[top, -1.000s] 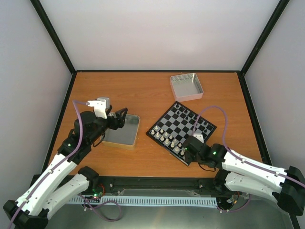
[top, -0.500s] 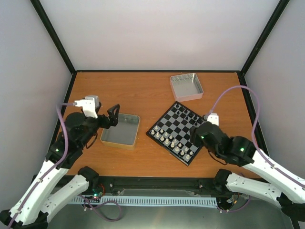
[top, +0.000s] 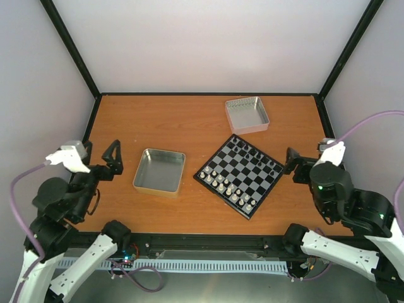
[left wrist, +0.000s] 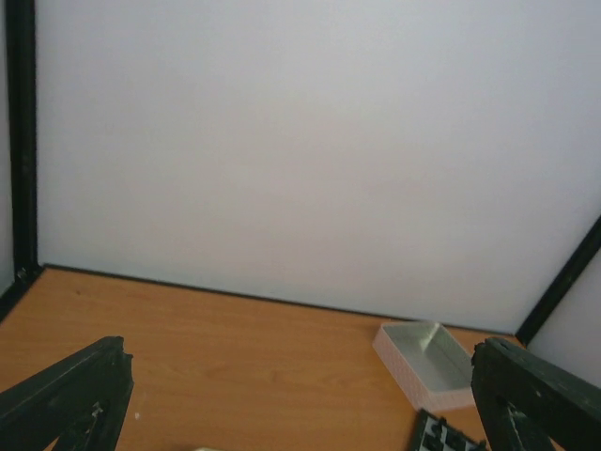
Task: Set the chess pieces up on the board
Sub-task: Reset both arms
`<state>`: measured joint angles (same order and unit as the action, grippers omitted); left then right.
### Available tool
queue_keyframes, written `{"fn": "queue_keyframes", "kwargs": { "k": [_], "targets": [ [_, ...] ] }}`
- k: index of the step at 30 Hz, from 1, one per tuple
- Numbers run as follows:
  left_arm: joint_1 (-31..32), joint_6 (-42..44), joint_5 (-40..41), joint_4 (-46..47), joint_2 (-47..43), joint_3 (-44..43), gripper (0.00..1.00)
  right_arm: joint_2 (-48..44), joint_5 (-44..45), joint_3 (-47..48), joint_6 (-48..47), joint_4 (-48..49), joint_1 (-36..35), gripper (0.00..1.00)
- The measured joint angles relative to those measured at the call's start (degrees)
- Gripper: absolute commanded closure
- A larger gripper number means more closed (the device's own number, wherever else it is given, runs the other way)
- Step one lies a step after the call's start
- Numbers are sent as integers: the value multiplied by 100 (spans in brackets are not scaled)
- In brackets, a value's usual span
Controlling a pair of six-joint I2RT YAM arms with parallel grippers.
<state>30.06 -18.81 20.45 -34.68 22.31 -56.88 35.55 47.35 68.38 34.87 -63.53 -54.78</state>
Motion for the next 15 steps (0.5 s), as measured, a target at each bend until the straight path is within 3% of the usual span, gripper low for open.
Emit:
{"fn": "queue_keyframes", "kwargs": {
  "k": [7,15],
  "targets": [
    [0,79,415,-319,-420,-452,0,-243,866,286,-168,-472,0,0],
    [0,85,704,-667,-562,-551,0,-938,1259,286,-273,-577,0,0]
  ]
}}
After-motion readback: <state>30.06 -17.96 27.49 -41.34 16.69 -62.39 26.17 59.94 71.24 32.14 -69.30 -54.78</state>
